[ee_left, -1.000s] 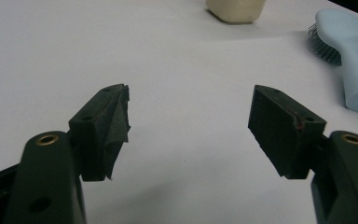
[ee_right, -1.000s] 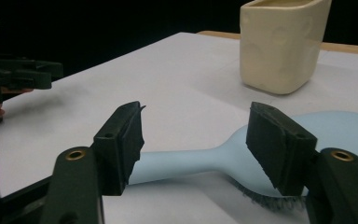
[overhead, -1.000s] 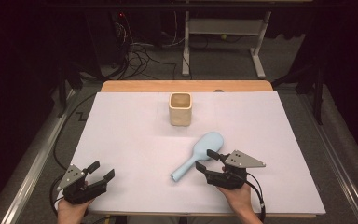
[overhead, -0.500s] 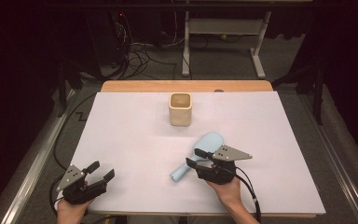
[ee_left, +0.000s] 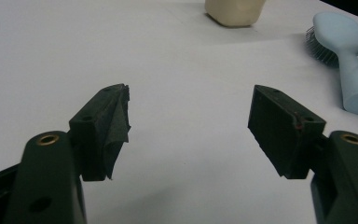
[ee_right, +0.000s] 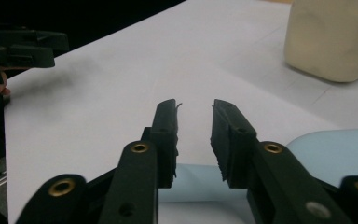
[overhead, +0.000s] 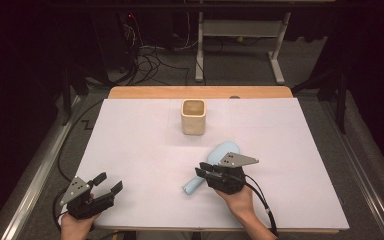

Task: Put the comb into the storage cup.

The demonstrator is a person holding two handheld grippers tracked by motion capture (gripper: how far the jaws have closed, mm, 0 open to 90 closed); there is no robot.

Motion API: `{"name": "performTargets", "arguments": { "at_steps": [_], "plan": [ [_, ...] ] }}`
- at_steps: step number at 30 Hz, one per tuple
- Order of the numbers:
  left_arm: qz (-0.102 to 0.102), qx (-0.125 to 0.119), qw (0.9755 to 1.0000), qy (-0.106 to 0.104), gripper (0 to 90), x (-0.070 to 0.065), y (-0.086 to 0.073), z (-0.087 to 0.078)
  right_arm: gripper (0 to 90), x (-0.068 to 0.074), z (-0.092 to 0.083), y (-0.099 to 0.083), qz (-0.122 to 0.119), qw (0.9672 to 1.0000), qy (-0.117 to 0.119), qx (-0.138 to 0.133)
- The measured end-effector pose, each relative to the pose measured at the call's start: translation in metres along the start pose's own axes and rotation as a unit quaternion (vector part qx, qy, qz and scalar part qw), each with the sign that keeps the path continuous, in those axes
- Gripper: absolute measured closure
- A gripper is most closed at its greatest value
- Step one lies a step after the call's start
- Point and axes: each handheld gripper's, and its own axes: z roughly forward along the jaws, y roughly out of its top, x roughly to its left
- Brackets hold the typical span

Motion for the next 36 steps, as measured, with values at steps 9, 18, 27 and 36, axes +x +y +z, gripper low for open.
{"name": "performTargets", "arguments": {
  "at_steps": [9,18,27,36],
  "plan": [
    [-0.002,-0.003,1.0000,0.003,29.9,0.001,0.000,0.000,90.0,0.003,0.012,0.008,-0.010,0.9976,0.017,0.066],
    [-0.002,-0.004,1.0000,0.003,29.8,0.000,0.000,0.000,90.0,0.006,0.024,0.021,-0.014,0.9911,0.006,0.132],
    [-0.001,-0.007,1.0000,0.005,29.4,0.001,0.001,-0.002,90.0,0.012,0.043,0.039,-0.028,0.9776,-0.008,0.209],
    [0.000,-0.006,1.0000,0.003,29.3,0.001,0.001,-0.001,90.0,0.016,0.058,0.047,-0.027,0.9661,-0.014,0.256]
  ]
}}
